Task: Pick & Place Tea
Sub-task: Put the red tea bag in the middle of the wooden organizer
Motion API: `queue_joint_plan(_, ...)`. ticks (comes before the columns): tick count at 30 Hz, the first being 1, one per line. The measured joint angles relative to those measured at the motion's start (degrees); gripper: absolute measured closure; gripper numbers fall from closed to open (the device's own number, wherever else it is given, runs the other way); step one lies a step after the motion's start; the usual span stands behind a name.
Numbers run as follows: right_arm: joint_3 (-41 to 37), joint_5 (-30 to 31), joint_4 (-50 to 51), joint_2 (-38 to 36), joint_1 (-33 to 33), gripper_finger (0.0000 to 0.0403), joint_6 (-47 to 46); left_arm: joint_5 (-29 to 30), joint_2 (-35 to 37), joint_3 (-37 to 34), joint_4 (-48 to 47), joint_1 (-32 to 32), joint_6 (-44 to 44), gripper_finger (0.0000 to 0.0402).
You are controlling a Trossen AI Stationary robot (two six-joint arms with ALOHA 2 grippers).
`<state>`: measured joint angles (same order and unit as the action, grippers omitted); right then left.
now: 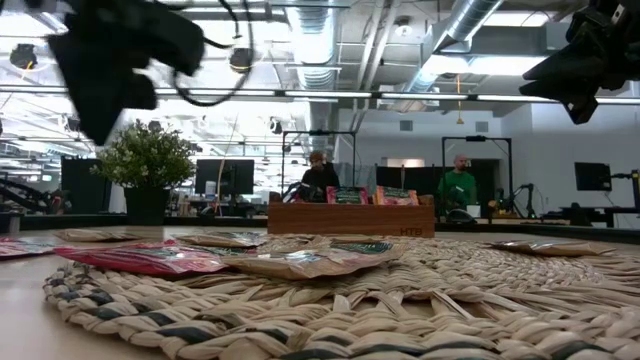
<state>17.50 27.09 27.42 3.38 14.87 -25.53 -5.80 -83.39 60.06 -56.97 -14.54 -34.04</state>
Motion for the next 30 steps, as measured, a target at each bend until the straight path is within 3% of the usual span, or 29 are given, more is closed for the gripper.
queue_joint_plan(4,0.0,0.0,0.0,0.0,0.0,0.029,0.0,-1.0,3.2,-4.2,4.4,-3.5,-4.2,0.0314)
queue_joint_plan(12,0.0,0.0,0.0,0.0,0.0,0.029,0.0,0.4,0.9,-7.5,8.9,-8.1,-1.2,0.0284)
queue_joint_plan(19,0.0,0.0,0.0,0.0,0.0,0.029,0.0,3.6,-0.2,-11.7,10.7,-8.2,-1.8,0.0233)
queue_joint_plan(30,0.0,0.0,0.0,0.0,0.0,0.029,0.0,4.1,-2.4,-12.2,16.1,-7.9,0.5,0.0227)
